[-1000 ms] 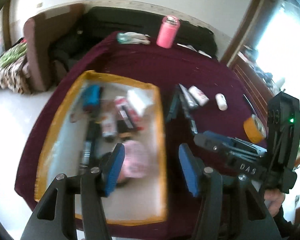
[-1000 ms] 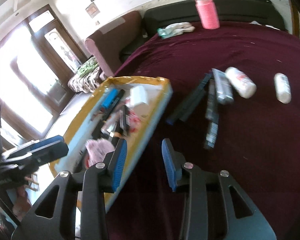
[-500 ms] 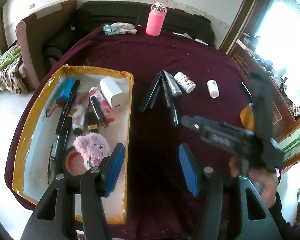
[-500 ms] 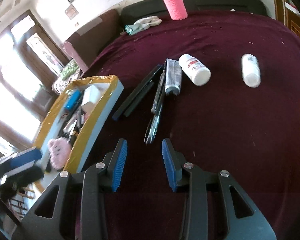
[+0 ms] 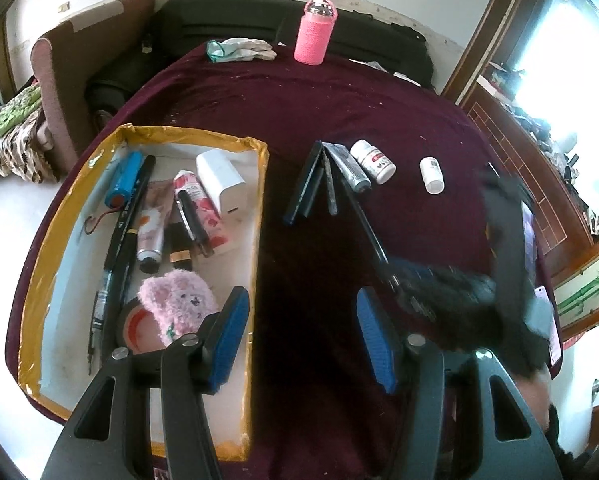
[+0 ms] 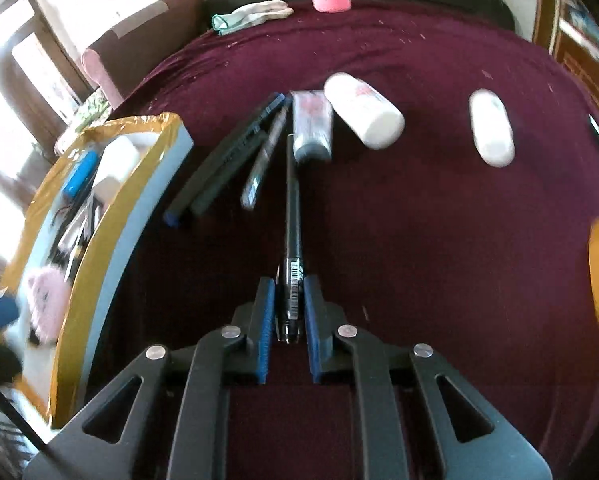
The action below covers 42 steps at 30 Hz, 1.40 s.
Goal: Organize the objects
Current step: 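Grasp another black marker with right tool while left tool grasps blue-capped black pen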
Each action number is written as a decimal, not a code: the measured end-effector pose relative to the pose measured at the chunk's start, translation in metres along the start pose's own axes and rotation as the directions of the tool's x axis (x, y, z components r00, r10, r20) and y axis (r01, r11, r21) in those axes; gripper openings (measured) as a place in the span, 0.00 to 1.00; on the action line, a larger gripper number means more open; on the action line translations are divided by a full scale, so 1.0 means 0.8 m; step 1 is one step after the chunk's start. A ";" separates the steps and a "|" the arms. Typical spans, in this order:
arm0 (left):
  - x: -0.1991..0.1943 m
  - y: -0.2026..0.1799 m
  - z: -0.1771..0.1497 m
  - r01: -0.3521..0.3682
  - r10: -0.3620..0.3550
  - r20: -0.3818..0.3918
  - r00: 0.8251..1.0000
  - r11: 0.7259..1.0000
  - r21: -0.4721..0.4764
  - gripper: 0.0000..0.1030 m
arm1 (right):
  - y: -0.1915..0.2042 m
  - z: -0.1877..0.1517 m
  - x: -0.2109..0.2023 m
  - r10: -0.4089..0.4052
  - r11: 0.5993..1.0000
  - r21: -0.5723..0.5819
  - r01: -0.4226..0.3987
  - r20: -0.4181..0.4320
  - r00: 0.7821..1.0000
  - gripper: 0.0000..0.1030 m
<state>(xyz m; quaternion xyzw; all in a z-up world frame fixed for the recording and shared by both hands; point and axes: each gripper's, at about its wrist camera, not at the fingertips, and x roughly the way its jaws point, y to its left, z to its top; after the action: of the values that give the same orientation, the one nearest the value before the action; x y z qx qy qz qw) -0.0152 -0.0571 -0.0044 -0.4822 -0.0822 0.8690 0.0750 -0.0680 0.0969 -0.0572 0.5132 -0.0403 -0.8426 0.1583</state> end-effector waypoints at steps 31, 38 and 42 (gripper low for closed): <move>0.146 -0.035 0.136 -0.038 0.050 -0.121 0.991 0.994 0.099 0.22 | -0.046 -0.038 -0.015 0.189 0.982 -0.028 -0.187 0.075 0.979 0.08; 0.192 -0.024 0.154 -0.078 0.096 -0.187 0.978 0.992 0.101 0.14 | -0.045 -0.036 -0.014 0.192 0.981 -0.027 -0.190 0.082 0.978 0.08; 0.202 -0.021 0.153 -0.080 0.104 -0.206 0.973 0.990 0.119 0.14 | -0.054 -0.032 -0.011 0.238 0.971 0.005 -0.239 0.078 0.968 0.07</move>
<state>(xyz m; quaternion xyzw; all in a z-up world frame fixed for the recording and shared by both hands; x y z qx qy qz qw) -0.2033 -0.0155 -0.0702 -0.5704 -0.0034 0.8184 0.0694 -0.0514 0.1431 -0.0721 0.4728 -0.1137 -0.8363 0.2532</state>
